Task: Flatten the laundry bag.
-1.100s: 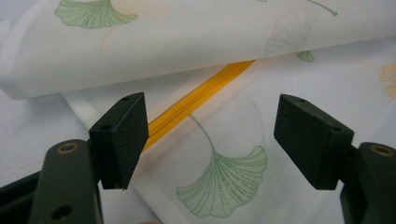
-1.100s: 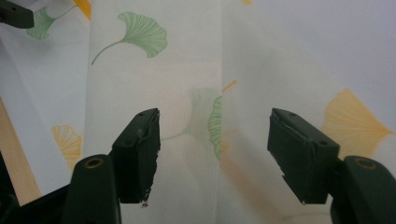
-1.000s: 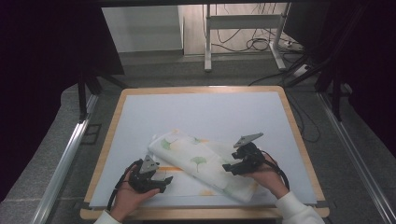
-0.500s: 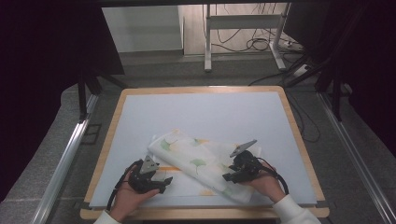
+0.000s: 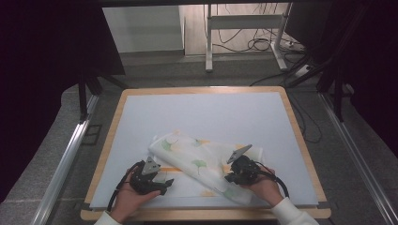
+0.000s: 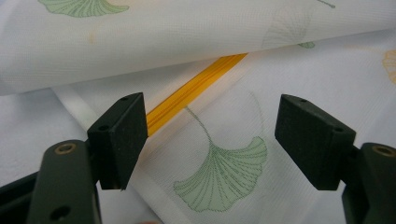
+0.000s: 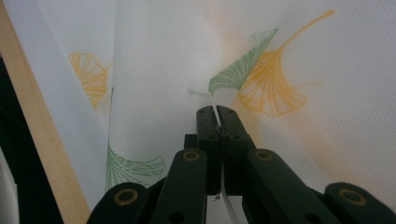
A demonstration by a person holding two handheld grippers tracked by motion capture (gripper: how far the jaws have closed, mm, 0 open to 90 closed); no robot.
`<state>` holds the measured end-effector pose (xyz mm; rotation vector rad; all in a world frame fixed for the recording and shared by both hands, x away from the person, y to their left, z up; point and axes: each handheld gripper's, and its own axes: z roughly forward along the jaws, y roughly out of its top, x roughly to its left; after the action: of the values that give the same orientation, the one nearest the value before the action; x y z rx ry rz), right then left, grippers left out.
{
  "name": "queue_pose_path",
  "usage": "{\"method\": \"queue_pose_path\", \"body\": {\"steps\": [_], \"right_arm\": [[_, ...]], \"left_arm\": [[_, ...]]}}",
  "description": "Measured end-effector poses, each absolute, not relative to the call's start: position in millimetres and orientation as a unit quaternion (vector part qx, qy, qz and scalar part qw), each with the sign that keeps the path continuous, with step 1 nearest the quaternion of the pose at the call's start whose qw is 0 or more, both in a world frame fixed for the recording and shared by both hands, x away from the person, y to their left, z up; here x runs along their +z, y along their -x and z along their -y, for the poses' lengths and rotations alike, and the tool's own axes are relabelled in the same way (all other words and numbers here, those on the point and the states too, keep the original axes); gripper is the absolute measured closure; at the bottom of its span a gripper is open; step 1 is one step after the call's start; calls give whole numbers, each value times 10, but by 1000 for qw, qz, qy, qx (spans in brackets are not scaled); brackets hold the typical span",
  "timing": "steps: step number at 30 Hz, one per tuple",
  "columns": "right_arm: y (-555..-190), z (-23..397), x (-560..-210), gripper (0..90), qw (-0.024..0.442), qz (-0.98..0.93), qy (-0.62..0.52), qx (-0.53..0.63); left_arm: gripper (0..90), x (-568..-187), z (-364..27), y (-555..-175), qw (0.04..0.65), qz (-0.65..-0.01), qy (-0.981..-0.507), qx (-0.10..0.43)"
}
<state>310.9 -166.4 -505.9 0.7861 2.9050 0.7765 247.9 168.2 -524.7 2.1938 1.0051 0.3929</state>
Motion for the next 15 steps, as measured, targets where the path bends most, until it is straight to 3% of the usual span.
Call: {"method": "queue_pose_path", "body": {"steps": [15], "right_arm": [[-3145,1848,-4733,888,96,-908,-252,321]], "left_arm": [[252,-5303,-1642,-2498,328,-383,-851,144]]}}
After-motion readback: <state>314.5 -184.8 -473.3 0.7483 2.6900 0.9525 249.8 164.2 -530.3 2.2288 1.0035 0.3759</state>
